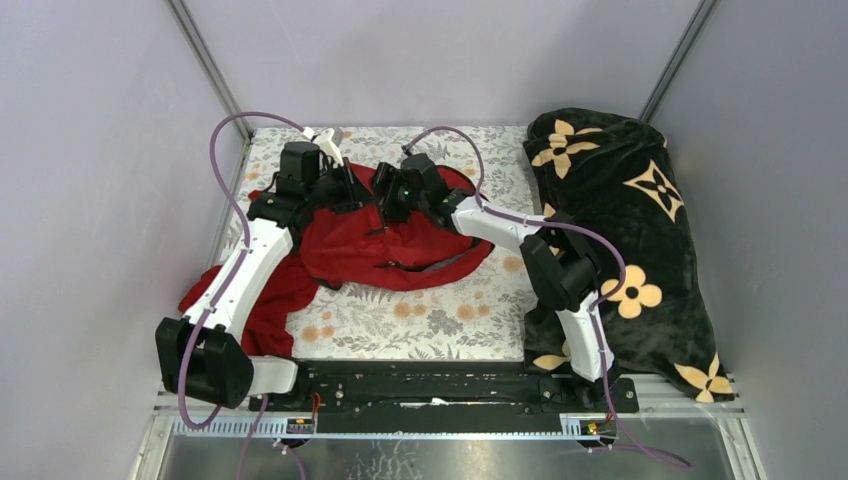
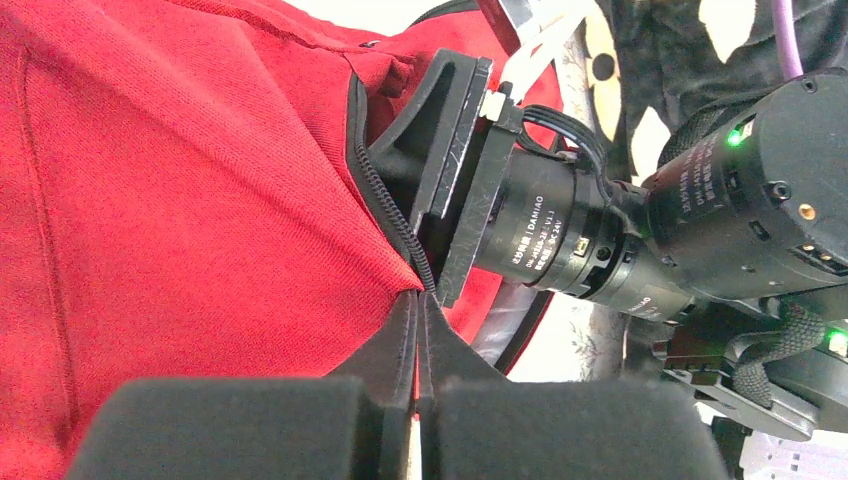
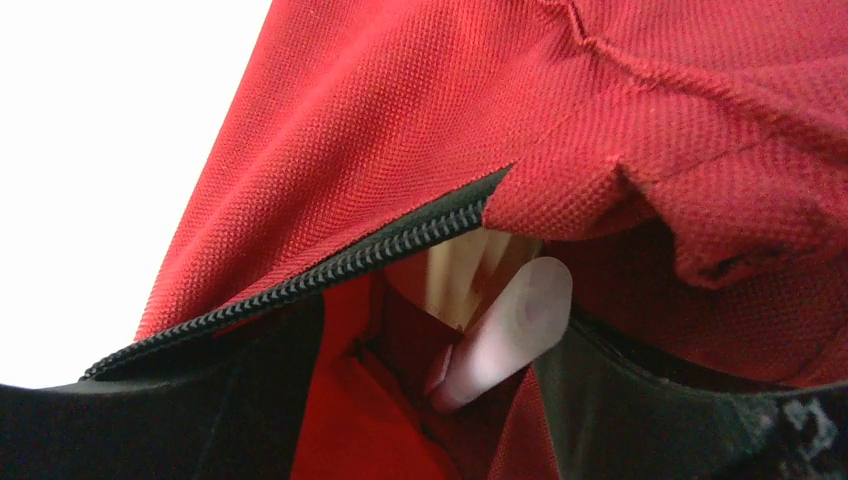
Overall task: Pack the student bag
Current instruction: Place the stationery in the student bag.
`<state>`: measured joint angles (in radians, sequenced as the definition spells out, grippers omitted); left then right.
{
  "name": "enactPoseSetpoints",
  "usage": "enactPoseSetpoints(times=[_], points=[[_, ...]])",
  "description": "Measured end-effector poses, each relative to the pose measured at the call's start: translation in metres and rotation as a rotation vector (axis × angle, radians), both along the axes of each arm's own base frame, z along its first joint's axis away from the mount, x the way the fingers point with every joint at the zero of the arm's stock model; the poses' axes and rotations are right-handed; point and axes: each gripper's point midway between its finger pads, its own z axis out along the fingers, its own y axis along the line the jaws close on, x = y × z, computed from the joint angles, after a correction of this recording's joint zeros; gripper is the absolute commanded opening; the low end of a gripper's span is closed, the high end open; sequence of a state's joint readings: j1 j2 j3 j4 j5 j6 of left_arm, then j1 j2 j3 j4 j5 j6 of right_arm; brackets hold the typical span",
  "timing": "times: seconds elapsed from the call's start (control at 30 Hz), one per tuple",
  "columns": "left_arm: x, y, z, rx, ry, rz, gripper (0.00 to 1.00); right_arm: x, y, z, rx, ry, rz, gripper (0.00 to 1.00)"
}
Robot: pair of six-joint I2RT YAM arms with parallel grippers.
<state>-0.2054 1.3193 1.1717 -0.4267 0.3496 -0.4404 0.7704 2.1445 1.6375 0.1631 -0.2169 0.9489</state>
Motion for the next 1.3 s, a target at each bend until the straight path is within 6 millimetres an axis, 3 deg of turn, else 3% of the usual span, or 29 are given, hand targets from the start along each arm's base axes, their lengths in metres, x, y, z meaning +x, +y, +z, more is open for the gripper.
enactPoseSetpoints(times=[0.23,0.33,0.37,0.4,0.5,0.6,0.7,0.93,1.0,1.07,1.1,1.3], points=[[-0.005,-0.008,0.003,-0.034,0.009,-0.034,0.0,-0.001,-0.02,0.0,-0.108,-0.05,-0.018,0.87],[-0.007,-0.01,0.003,-0.042,0.012,-0.046,0.0,-0.002,-0.027,-0.001,-0.153,-0.066,-0.014,0.83],[-0.007,-0.011,0.003,-0.044,0.013,-0.049,0.0,-0.001,-0.03,-0.001,-0.174,-0.074,-0.014,0.78],[-0.007,-0.011,0.004,-0.047,0.012,-0.053,0.0,-0.001,-0.032,-0.001,-0.19,-0.084,-0.011,0.67],[-0.006,-0.01,0.001,-0.043,0.012,-0.046,0.0,-0.003,-0.038,-0.001,-0.23,-0.117,0.009,0.23],[-0.004,-0.006,-0.007,-0.032,0.024,-0.027,0.0,-0.008,-0.043,0.007,-0.238,-0.142,0.022,0.01],[-0.003,-0.005,-0.013,-0.029,0.035,-0.023,0.0,-0.01,-0.042,0.018,-0.222,-0.158,0.032,0.0],[-0.003,-0.005,-0.014,-0.029,0.033,-0.023,0.0,-0.019,-0.035,0.023,-0.184,-0.142,0.089,0.0],[-0.003,-0.005,-0.014,-0.029,0.033,-0.023,0.0,-0.02,-0.032,0.026,-0.17,-0.146,0.102,0.14],[-0.002,-0.004,-0.014,-0.027,0.033,-0.02,0.0,-0.02,-0.032,0.026,-0.171,-0.146,0.102,0.41],[-0.002,-0.004,-0.014,-0.025,0.032,-0.018,0.0,-0.019,-0.032,0.025,-0.173,-0.147,0.099,0.47],[-0.002,-0.003,-0.014,-0.023,0.032,-0.014,0.0,-0.019,-0.06,0.024,-0.195,-0.166,0.044,0.48]])
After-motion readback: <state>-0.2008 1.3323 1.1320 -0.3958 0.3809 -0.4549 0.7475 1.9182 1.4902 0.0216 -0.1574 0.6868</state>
